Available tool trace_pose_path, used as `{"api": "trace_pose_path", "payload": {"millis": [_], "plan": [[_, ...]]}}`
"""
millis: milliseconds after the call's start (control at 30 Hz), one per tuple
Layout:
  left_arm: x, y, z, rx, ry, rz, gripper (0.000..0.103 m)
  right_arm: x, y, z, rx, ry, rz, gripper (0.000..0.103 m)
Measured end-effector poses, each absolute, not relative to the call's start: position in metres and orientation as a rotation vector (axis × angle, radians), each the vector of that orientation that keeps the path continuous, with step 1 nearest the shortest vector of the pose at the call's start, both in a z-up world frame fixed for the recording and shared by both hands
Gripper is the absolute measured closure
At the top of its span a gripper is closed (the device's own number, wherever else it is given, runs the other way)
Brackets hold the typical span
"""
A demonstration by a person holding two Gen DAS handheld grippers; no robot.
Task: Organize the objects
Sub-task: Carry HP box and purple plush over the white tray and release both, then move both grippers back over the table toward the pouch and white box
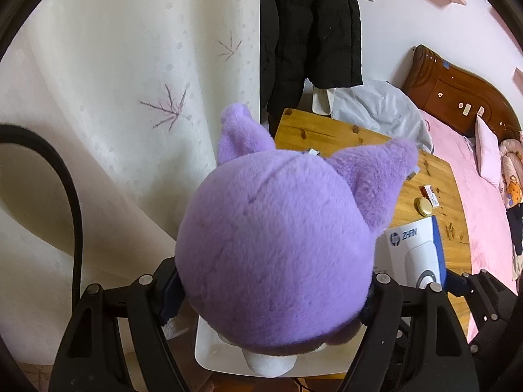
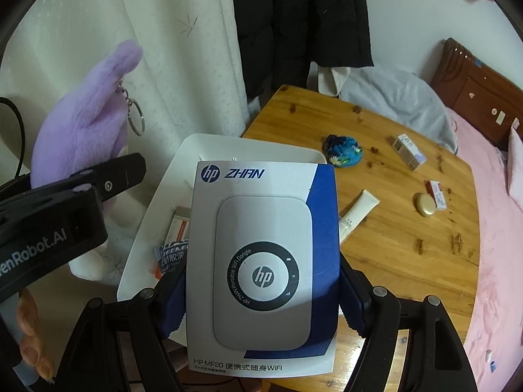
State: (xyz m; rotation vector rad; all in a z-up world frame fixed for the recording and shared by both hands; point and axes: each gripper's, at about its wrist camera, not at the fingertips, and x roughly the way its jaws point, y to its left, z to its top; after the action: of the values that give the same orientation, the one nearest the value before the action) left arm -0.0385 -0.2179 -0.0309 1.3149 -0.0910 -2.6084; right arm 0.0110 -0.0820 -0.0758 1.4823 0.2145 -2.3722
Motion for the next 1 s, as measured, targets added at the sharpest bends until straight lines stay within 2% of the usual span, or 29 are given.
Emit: {"api": "trace_pose_path", "payload": {"millis": [333,400,533,1000], "plan": [[-0.037,-0.224,-0.036,1.333,-0.079,-2.594,0.018,0.011,-0.089,-0.088,1.528,0.209,-2.292,0.025],[-0.037,-0.223,-0.034,1.319,-0.089,-2.604,0.012,0.011,-0.088,-0.087,1.519,0.200,-2.287,0.025],[-0.037,-0.220,-0.030,1.297,-0.106,-2.622,0.008,0.012,-0.087,-0.084,1.499,0.191,-2.289,0.025],[-0.038,-0.211,-0.024,1.269,-0.119,-2.642,0.007,0.012,-0.078,-0.078,1.471,0.187,-2.318,0.025]]}}
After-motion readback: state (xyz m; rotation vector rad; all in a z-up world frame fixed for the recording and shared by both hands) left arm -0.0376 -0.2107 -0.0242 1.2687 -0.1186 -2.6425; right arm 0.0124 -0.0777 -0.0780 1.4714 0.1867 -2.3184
